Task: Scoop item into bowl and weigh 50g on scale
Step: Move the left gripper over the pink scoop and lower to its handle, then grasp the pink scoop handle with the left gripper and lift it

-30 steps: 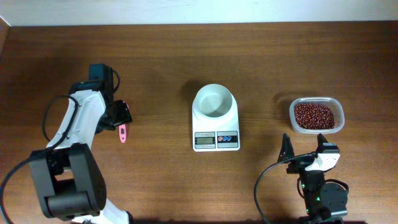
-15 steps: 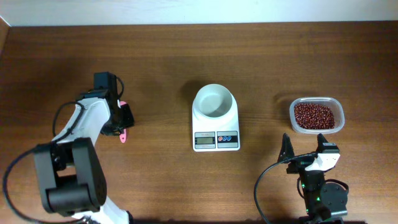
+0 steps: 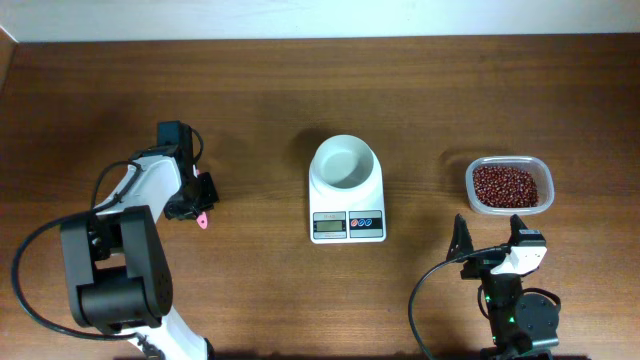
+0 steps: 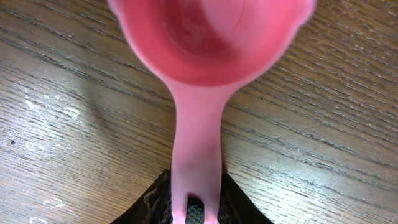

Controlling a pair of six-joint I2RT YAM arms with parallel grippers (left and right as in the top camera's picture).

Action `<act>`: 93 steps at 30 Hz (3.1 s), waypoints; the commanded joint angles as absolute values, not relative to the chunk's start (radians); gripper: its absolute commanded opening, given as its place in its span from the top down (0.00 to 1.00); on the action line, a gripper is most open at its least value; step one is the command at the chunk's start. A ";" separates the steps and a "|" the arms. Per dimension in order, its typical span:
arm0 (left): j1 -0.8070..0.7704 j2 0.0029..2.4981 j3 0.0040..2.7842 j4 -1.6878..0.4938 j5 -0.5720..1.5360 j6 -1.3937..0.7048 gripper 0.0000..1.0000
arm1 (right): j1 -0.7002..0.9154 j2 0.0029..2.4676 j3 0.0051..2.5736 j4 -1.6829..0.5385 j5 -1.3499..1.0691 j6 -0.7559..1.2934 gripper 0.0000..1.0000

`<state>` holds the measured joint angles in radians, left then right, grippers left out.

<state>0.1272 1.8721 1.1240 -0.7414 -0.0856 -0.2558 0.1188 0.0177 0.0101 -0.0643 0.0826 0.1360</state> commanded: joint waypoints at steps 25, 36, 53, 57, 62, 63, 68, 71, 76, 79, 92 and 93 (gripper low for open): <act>-0.292 1.794 1.193 -0.764 -0.094 -0.281 0.73 | 0.124 0.013 0.006 -0.072 0.098 0.146 0.01; -0.292 1.804 1.177 -0.767 -0.077 -0.302 0.12 | 0.124 0.013 0.006 -0.072 0.097 0.146 0.01; -0.290 1.804 1.166 -0.818 -0.022 -0.434 0.34 | 0.124 0.013 0.006 -0.072 0.098 0.146 0.01; -0.290 1.804 1.082 -0.731 -0.022 -0.454 0.46 | 0.124 0.013 0.006 -0.072 0.098 0.146 0.01; -0.290 1.805 1.007 -0.580 -0.023 -0.456 0.50 | 0.124 0.013 0.006 -0.072 0.097 0.146 0.01; -0.290 1.804 1.004 -0.564 -0.022 -0.456 0.53 | 0.124 0.013 0.006 -0.072 0.097 0.146 0.01; -0.289 1.804 1.004 -0.527 -0.071 -0.456 0.61 | 0.124 0.013 0.006 -0.072 0.098 0.146 0.01; -0.289 1.804 1.004 -0.496 -0.094 -0.456 0.60 | 0.124 0.013 0.006 -0.072 0.098 0.146 0.01; -0.290 1.804 1.004 -0.430 -0.095 -0.456 0.64 | 0.124 0.013 0.006 -0.072 0.097 0.146 0.01; -0.290 1.804 1.004 -0.411 -0.099 -0.456 0.67 | 0.124 0.013 0.006 -0.072 0.098 0.146 0.01; -0.290 1.670 1.005 -0.409 -0.102 -0.456 0.83 | 0.124 0.013 0.006 -0.072 0.098 0.146 0.01; -0.289 1.637 1.005 -0.409 -0.102 -0.456 0.83 | 0.124 0.013 0.006 -0.072 0.098 0.146 0.01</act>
<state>-0.2905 1.7348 1.0096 -0.4107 -0.0864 -0.4538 0.1188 0.0177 0.0101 -0.0643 0.0830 0.1356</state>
